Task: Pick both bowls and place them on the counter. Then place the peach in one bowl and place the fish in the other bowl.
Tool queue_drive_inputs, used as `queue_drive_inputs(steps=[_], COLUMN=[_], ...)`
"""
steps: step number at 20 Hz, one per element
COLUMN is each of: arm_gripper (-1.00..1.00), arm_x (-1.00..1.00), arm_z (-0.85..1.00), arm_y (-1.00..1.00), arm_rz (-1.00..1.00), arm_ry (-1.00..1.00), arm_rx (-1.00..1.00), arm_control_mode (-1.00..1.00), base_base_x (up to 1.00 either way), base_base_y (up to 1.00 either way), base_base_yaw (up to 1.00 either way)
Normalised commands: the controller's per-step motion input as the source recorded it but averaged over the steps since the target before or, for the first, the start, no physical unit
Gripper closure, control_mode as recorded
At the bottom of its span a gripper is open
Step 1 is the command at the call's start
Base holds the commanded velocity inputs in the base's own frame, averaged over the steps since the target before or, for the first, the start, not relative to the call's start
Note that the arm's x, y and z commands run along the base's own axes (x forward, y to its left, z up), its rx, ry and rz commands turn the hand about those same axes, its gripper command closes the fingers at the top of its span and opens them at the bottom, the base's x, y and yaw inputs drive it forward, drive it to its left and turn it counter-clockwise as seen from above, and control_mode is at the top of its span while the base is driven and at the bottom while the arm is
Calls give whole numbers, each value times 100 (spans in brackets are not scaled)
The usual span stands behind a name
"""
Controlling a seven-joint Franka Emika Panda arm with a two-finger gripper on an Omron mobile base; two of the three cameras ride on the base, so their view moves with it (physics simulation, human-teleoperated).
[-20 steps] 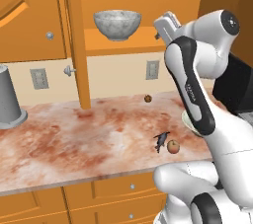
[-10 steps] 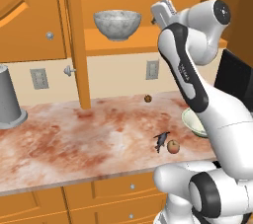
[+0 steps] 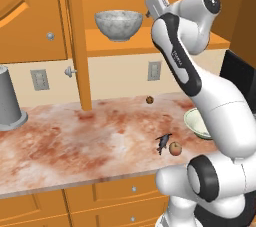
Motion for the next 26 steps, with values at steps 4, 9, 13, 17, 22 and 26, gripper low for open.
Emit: queue_drive_inputs(steps=[4,9,13,17,22,26], arm_gripper=[-100,-100,-100,-100,-100,-100], arm_x=[30,28,30,28,29,23], arm_z=[0,0,0,0,0,-6], arm_y=[20,15,15,10,8,8], arm_rz=[0,0,0,0,0,1], arm_ry=[5,4,5,3,2,2], arm_rx=[0,0,0,0,0,0], arm_control_mode=[-100,-100,-100,-100,-100,-100], base_base_x=[0,0,0,0,0,0], base_base_y=[0,0,0,0,0,0], base_base_yaw=[0,0,0,0,0,0])
